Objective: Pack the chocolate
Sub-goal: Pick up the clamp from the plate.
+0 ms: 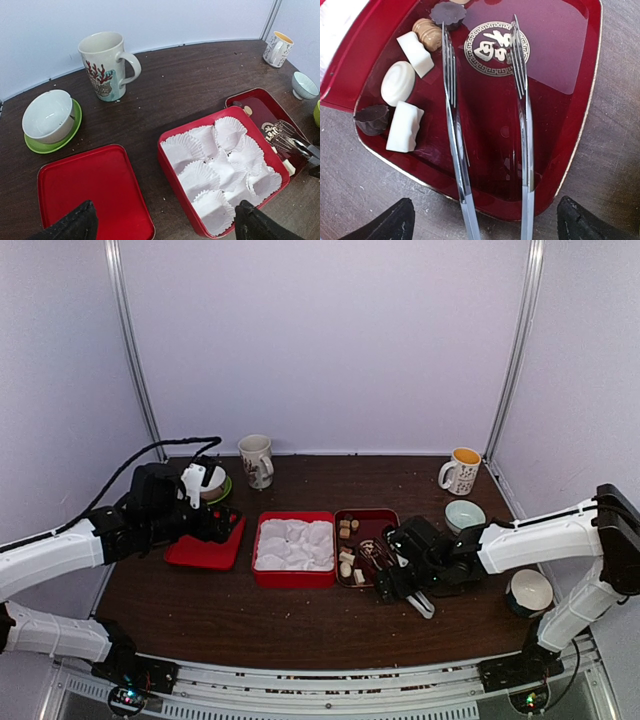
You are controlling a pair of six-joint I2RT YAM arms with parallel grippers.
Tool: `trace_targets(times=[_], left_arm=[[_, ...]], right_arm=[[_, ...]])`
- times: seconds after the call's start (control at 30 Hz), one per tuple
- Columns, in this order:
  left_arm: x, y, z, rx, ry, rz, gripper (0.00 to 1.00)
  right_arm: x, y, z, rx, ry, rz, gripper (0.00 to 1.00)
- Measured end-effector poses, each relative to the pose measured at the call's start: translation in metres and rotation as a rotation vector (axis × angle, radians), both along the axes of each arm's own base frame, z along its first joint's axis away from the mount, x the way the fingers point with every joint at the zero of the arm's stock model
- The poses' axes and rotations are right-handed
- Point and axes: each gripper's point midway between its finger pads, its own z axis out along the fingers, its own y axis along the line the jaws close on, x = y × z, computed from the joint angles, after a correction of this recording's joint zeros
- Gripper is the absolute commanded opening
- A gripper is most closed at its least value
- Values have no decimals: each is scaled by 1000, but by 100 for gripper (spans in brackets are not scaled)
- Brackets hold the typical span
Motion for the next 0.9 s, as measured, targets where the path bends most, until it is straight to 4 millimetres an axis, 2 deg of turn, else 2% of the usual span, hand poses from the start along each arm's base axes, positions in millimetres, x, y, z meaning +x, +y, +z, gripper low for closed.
trace_targets(times=[0.17, 0.27, 0.37, 0.6, 0.9], left_arm=[[-1, 4, -15, -3, 17, 18, 98], [-1, 6, -16, -13, 22, 29, 98], [4, 10, -13, -38, 20, 51, 98], [12, 40, -14, -124, 32, 134, 98], [11, 44, -6, -142, 16, 145, 98]], right_arm=[[0, 0, -6, -9, 7, -1, 99], [1, 1, -5, -7, 5, -1, 97], [1, 1, -5, -6, 4, -1, 86], [2, 2, -8, -4, 6, -3, 77], [1, 2, -10, -9, 10, -3, 62]])
